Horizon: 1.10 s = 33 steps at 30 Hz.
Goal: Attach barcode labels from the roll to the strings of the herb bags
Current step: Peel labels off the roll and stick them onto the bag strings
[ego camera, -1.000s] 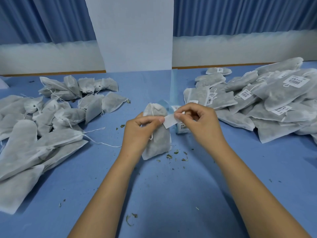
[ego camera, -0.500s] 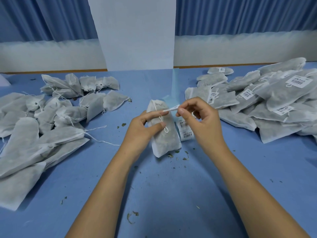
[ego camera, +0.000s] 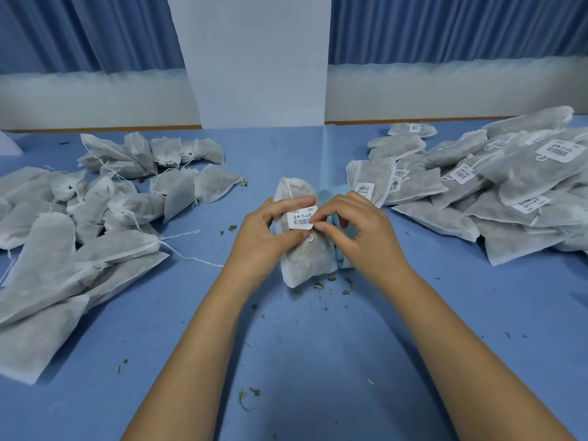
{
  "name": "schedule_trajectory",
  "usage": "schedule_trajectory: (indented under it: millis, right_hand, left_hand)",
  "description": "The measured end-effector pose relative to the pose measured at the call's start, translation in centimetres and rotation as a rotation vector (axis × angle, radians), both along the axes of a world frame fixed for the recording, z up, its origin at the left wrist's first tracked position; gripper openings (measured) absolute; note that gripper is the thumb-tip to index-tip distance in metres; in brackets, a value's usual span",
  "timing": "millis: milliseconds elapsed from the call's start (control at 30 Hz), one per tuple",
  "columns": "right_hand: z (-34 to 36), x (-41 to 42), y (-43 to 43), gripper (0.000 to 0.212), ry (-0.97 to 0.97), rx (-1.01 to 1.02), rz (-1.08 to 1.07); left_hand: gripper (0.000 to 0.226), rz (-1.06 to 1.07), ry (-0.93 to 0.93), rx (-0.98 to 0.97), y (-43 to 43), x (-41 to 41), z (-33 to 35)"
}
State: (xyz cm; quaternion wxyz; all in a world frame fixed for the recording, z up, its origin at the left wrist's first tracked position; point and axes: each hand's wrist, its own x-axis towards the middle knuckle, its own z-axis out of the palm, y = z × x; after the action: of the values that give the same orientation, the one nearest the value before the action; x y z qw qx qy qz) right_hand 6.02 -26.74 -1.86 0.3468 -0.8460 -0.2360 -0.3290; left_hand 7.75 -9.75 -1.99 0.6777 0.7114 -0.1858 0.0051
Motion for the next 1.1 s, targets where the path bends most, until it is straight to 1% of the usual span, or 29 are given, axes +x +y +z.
schedule_trajectory:
  millis: [133,267,333,367,400,467,533,600,700,767,833,967,1033,1100]
  right_hand:
    - [0.0,0.1,-0.1,0.01,-0.041,-0.024,0.014]
    - [0.5,-0.3,-0.1,0.018,-0.006,-0.044,0.039]
    - [0.8,-0.5,-0.4,0.024,0.036,-0.085,0.05]
    - [0.9,-0.6,-0.5,0.026,0.055,-0.074,0.059]
    - [0.9,-0.7,-0.4,0.025,0.077,-0.022,0.063]
    - [1.0,-0.9,0.0,0.018,0.137,0.146,0.036]
    - [0.9,-0.8,0.6,0.022,0.224,0.27,-0.013]
    - [0.8,-0.5,0.9,0.027,0.333,0.367,-0.011]
    - [0.8,-0.4,0.9,0.022,0.4,0.435,0.003]
    - [0.7,-0.3,1.0,0.021,0.398,0.411,-0.007]
    - [0.7,-0.3,1.3,0.025,0.413,0.373,-0.014]
    - [0.4,0.0,1.4,0.029,0.416,0.345,-0.046]
    - [0.7,0.2,1.5,0.024,0.397,0.336,-0.049]
    - [1.2,0.5,1.6,0.012,0.378,0.348,-0.033]
  left_hand:
    - [0.043,-0.058,-0.014,-0.042,0.1,-0.2,0.3]
    - [0.028,-0.021,-0.048,-0.062,-0.1,-0.3,0.1]
    - [0.03,0.004,-0.066,-0.071,-0.1,-0.1,0.0]
    - [0.031,0.02,-0.074,-0.089,0.0,0.0,0.1]
    - [0.033,0.03,-0.084,-0.115,0.1,0.1,0.1]
    - [0.04,0.029,-0.113,-0.161,0.3,0.2,0.3]
    - [0.047,0.017,-0.165,-0.168,0.3,-0.1,0.5]
    - [0.054,0.003,-0.201,-0.176,0.2,-0.4,0.5]
    - [0.066,0.042,-0.156,-0.233,-0.3,-0.4,0.4]
    - [0.06,0.136,-0.093,-0.282,-0.6,-0.3,0.4]
    - [0.05,0.23,-0.063,-0.279,-0.7,-0.2,0.3]
    - [0.04,0.265,-0.072,-0.292,-0.9,0.2,-0.2]
    - [0.031,0.293,-0.125,-0.262,-1.0,0.5,-0.1]
    - [0.023,0.315,-0.18,-0.197,-0.9,0.9,0.0]
